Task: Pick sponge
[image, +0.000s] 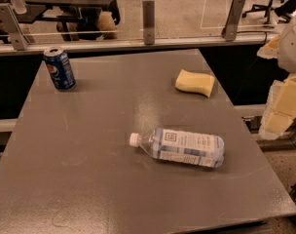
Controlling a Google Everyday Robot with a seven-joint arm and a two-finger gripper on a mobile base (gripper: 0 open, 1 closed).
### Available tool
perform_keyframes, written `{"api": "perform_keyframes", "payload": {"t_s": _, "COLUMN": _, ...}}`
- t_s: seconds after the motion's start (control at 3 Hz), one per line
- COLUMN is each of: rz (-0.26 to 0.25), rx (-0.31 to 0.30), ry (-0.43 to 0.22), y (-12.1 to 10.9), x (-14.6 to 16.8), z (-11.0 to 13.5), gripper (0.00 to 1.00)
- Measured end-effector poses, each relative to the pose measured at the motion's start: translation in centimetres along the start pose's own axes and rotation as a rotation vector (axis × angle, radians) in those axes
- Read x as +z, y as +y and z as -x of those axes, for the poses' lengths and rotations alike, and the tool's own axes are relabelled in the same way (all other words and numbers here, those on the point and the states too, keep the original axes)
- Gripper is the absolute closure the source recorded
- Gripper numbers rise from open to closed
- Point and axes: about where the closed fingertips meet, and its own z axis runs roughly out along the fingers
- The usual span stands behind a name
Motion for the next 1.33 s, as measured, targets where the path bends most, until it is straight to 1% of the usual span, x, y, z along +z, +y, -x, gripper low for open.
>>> {"api": "perform_keyframes", "payload": {"t_s": 0.33, "rz": 0.0, "rx": 0.0, "ry": 0.0, "y": 0.0, "x": 0.0, "z": 0.0, "gripper": 0.0}}
{"api": "perform_keyframes", "payload": {"t_s": 0.67, "rz": 0.004, "rx": -0.017, "ry": -0.024, "y": -1.3, "x": 1.0, "z": 1.0, "gripper": 0.0}}
{"api": "perform_keyframes", "payload": {"t_s": 1.33, "rz": 0.038, "rx": -0.072, "ry": -0.109, "y": -7.0, "x": 6.1, "z": 4.4, "gripper": 0.0}}
